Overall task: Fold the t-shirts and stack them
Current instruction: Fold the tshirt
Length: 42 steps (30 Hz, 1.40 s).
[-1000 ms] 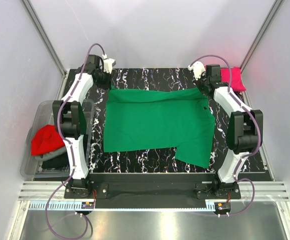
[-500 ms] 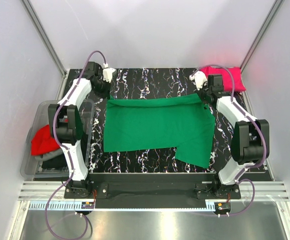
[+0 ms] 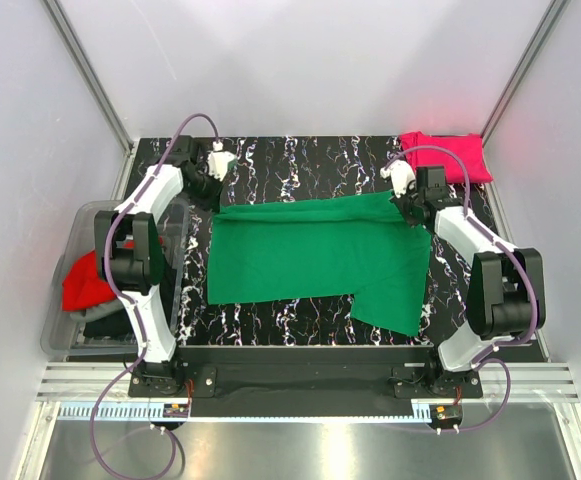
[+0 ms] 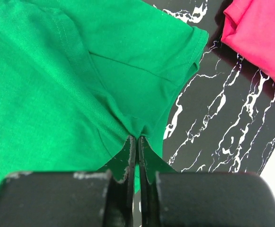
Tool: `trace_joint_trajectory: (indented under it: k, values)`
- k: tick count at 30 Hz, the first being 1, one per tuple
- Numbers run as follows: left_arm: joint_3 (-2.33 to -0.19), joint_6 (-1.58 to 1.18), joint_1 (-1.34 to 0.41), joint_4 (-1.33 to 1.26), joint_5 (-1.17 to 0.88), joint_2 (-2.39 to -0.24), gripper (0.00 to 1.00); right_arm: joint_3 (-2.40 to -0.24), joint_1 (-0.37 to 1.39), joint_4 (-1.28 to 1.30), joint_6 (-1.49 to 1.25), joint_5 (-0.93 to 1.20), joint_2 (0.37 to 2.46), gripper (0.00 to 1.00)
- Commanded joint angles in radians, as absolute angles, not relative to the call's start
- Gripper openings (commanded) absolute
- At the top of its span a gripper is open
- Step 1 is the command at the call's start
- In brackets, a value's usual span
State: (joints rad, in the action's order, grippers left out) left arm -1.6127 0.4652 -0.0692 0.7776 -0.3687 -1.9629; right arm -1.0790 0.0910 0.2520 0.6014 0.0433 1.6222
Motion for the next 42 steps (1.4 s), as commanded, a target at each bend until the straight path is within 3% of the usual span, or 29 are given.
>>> trace_joint_trajectory:
  k: [1, 5, 7, 8, 11, 18, 19, 23, 26, 30, 42]
  values:
    - [-1.595, 0.511, -0.063, 0.778, -0.385, -1.930, 0.00, -1.059, 0.089, 0.232, 0.580, 0.054, 1.578, 0.00]
    - [-1.595, 0.509, -0.061, 0.817, -0.365, -1.930, 0.00, -1.049, 0.087, 0.256, 0.574, 0.072, 1.591, 0.02]
    - [-1.603, 0.508, -0.058, 0.842, -0.362, -1.928, 0.04, -1.086, 0.087, 0.355, 0.566, 0.122, 1.611, 0.16]
    - [-1.609, 0.508, -0.054, 0.854, -0.365, -1.922, 0.06, -1.103, 0.089, 0.401, 0.571, 0.150, 1.617, 0.28]
    - [-1.624, 0.508, -0.043, 0.861, -0.390, -1.881, 0.11, -1.138, 0.087, 0.459, 0.566, 0.196, 1.595, 0.36]
    - [-1.700, 0.548, -0.043, 0.871, -0.468, -1.833, 0.22, -1.273, 0.087, 0.460, 0.607, 0.245, 1.681, 0.37]
    - [-1.709, 0.549, -0.043, 0.877, -0.469, -1.830, 0.27, -1.305, 0.087, 0.463, 0.612, 0.247, 1.702, 0.37]
    - [-1.698, 0.542, -0.043, 0.887, -0.471, -1.815, 0.29, -1.382, 0.089, 0.468, 0.621, 0.270, 1.792, 0.37]
    - [-1.733, 0.508, -0.052, 0.894, -0.477, -1.865, 0.28, -1.452, 0.089, 0.477, 0.612, 0.297, 1.868, 0.35]
    - [-1.782, 0.488, -0.067, 0.908, -0.462, -1.978, 0.17, -1.554, 0.089, 0.558, 0.611, 0.385, 1.962, 0.34]
    - [-1.861, 0.419, -0.077, 0.911, -0.408, -2.158, 0.11, -1.710, 0.089, 0.587, 0.641, 0.328, 2.112, 0.32]
